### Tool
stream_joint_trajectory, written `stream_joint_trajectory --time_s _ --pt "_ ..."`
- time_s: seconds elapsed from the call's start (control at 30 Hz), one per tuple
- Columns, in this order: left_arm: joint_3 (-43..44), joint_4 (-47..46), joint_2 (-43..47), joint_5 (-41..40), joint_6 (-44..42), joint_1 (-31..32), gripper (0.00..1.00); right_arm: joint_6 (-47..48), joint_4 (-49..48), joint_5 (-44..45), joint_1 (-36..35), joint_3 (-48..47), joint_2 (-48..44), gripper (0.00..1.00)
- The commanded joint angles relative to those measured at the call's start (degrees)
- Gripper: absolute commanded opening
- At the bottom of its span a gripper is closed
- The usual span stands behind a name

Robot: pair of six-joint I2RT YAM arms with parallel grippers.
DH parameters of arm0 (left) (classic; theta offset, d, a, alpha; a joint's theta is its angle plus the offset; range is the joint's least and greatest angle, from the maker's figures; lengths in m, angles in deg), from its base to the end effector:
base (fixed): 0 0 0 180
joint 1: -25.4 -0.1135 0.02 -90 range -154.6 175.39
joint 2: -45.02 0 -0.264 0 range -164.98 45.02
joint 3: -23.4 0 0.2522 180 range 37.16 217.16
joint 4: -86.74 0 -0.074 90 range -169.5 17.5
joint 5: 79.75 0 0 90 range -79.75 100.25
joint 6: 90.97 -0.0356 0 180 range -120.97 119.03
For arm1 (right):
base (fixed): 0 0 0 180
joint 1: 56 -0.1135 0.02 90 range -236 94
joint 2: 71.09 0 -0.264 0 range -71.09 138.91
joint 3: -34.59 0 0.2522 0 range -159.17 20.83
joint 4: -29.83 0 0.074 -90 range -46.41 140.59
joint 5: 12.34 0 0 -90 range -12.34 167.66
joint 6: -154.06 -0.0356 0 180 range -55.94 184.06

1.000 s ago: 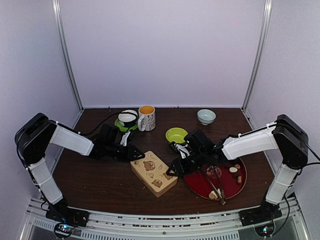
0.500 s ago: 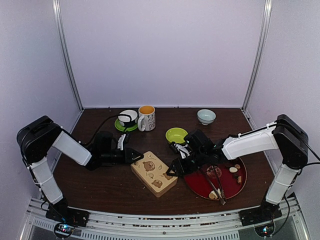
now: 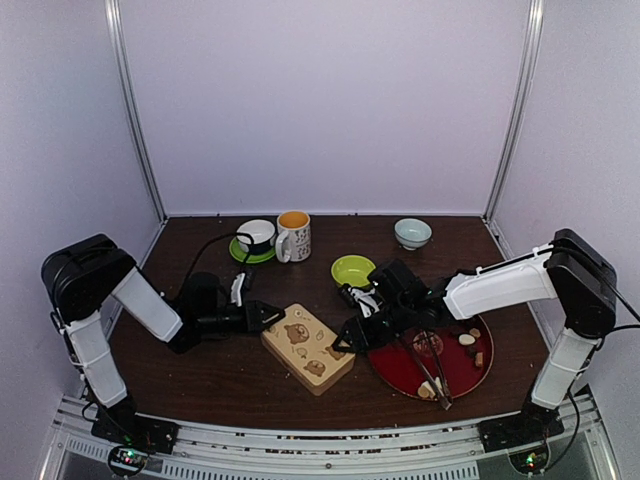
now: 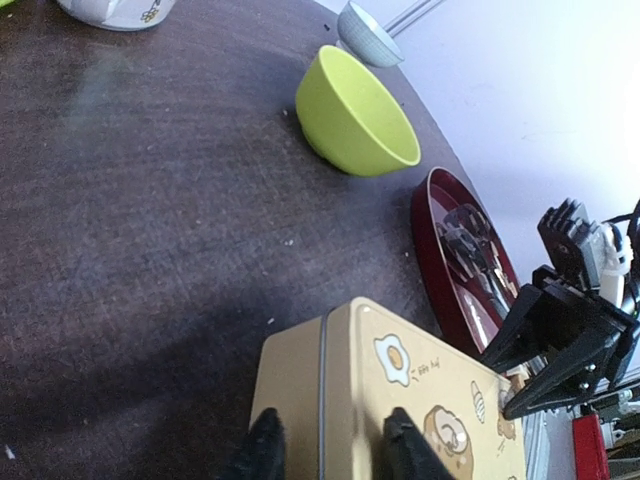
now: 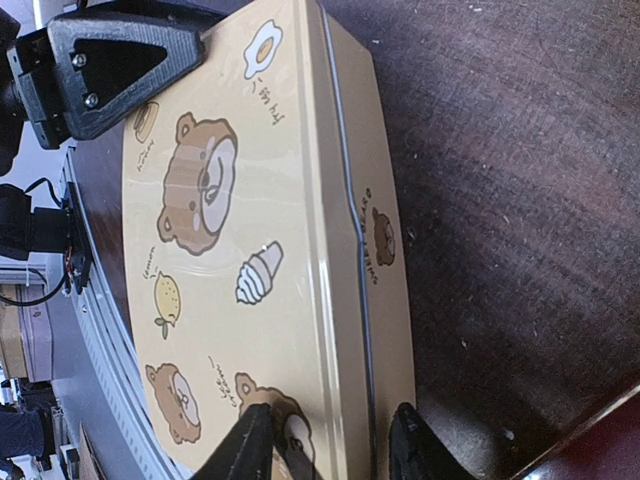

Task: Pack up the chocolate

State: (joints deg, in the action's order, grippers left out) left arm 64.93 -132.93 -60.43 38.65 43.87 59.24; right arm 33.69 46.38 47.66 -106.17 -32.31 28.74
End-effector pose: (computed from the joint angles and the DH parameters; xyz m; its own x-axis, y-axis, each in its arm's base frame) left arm 0.2374 -0.1796 0.0982 -0.8413 -0.1827 -0.5088 0.3622 0.5081 -0.7814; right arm 0.2072 0.2762 0.1568 -0.8615 -0.3494 -0.3684 -0.5072 0.5585 0.6564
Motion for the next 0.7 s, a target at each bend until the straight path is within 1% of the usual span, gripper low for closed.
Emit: stream_joint_trajectory --time_s 0.0,0.03,0.1,0.2,0.43,0.57,0.67 --pt "-4.5 18.4 -0.4 -2.4 -0.7 -0.1 0.45 0.2 2.0 1.5 -0.4 -0.2 -0.2 0.39" --pt "-4.5 19.2 0.7 -2.3 -0.7 -0.1 0.51 0.1 1.9 1.7 -0.4 -0.1 -0.1 0.39" --pt "-4.1 21.6 2.7 -2.2 -1.0 0.0 0.59 -0.1 1.5 2.0 -0.7 0.3 -0.1 0.39" --pt "-2.8 24.9 5.0 -1.7 -1.1 0.2 0.65 -0.1 1.1 2.1 -1.0 0.7 0.2 0.39" --pt "-3.6 27.3 12.0 -0.4 1.3 0.3 0.73 0.7 2.1 2.4 -1.0 0.4 0.0 0.39" --pt "-3.7 30.4 16.6 -0.1 0.9 0.6 0.85 0.6 1.7 2.0 -1.0 0.2 0.5 0.39" --pt "-4.0 31.0 19.0 1.4 1.5 0.6 0.89 0.7 1.6 1.7 -1.0 0.0 1.0 0.39"
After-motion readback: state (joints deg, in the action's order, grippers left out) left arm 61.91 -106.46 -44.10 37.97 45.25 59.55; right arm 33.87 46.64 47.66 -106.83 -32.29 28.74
